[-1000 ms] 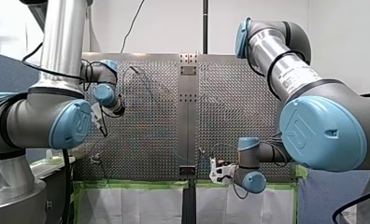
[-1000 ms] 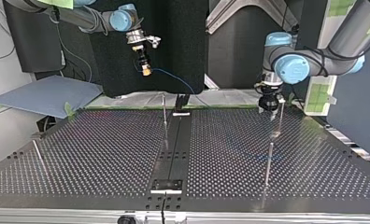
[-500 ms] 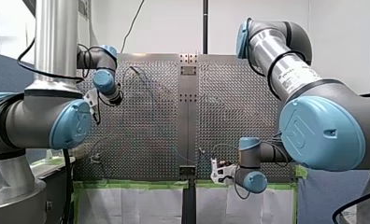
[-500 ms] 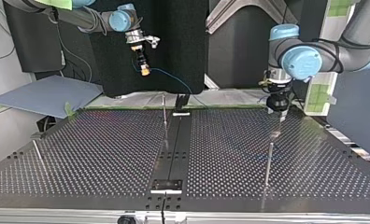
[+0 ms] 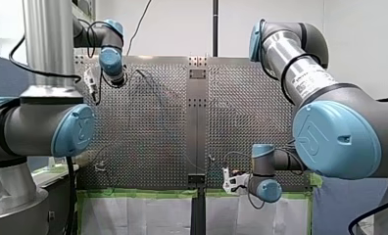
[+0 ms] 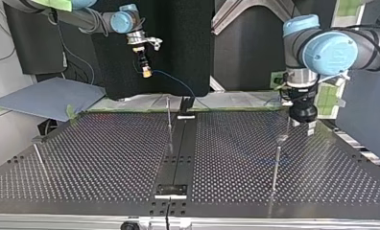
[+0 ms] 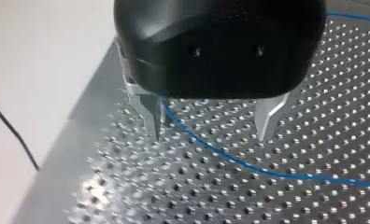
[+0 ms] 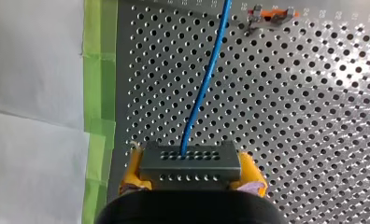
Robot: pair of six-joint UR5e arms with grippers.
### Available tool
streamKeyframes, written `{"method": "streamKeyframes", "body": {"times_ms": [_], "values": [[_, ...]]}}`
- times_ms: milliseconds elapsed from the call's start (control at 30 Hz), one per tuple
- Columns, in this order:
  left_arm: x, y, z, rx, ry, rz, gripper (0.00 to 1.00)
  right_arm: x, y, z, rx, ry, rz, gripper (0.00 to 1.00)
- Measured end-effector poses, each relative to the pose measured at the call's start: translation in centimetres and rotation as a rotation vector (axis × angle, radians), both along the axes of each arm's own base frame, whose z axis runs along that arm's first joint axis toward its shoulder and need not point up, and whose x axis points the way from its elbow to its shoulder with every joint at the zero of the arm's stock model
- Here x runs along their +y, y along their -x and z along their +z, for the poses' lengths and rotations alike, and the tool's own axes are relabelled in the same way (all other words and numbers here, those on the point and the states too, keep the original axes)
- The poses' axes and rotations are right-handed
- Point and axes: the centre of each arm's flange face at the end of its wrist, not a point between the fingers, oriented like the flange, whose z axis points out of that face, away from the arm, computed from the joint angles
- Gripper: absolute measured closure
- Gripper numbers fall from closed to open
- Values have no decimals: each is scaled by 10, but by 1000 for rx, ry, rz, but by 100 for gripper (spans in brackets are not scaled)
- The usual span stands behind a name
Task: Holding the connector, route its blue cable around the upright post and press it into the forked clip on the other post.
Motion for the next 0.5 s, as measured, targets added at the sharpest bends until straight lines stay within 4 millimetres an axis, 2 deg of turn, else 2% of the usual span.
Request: {"method": "streamKeyframes", "body": {"times_ms": [233,500], "values": [[-6,25,29,-1,-66,28,0,-1,2,0,1,-7,-9,100],[-19,49,73,-34,-129,-23,0,-1,2,-1,0,-13,-9,100]]}}
